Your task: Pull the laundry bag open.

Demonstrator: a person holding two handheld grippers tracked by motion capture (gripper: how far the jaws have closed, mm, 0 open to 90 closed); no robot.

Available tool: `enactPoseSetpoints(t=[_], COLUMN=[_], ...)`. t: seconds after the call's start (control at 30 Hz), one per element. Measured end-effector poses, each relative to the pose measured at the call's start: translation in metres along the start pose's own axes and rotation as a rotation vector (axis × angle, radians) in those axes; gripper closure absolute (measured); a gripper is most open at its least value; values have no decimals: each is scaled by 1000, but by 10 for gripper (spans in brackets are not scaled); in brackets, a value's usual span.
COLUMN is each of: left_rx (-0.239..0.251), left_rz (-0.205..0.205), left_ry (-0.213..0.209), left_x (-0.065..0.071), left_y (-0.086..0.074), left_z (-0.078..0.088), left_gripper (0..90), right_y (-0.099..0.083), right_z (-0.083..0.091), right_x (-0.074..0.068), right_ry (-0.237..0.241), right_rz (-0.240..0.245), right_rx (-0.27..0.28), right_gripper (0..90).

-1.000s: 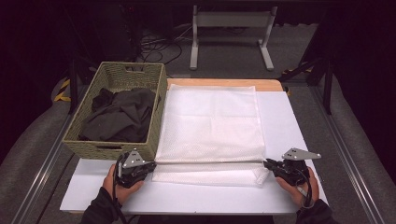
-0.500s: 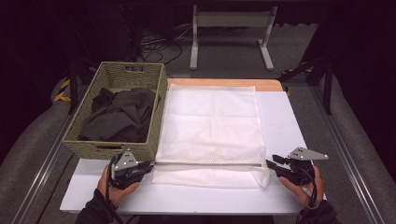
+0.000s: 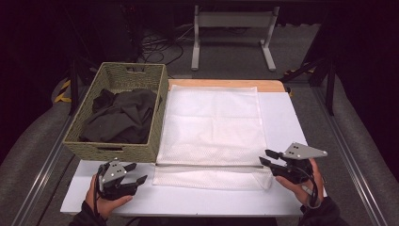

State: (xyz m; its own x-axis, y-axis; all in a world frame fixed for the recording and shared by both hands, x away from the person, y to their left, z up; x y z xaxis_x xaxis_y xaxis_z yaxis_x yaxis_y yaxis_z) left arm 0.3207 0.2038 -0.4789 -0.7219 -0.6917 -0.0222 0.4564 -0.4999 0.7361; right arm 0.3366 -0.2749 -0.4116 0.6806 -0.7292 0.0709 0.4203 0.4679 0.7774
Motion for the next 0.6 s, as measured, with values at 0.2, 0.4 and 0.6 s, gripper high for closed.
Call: enactPoseSetpoints(t=[0.2,0.4,0.6], left_rx=[-14,-11,-15], left_rz=[6,14,19], left_ry=[15,5,8], left_x=[1,1,2], left_y=[-6,-9,-12], left_z=[2,4,8], left_gripper=[273,259,247], right_y=[23,36,36], right_z=[-28,-73,-107], right_x=[-32,-61,-67], right_ry=[108,175,231], right_rz=[90,180,201], right_rx=[-14,-116,-216], right_gripper=[640,657,593])
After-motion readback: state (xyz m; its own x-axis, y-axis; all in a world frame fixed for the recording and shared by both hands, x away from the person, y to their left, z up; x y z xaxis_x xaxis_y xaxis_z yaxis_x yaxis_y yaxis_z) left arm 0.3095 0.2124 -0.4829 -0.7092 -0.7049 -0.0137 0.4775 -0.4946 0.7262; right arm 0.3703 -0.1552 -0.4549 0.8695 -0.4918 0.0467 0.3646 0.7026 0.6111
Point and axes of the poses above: each handheld gripper's, and its own axes: z roughly backward along the jaws, y roughly out of its top, x roughly to its right, the point moved 4 cm from there along -z, roughly forward along the jaws, and after that the axes turned 5 degrees about -x, right-handed, at the moved point
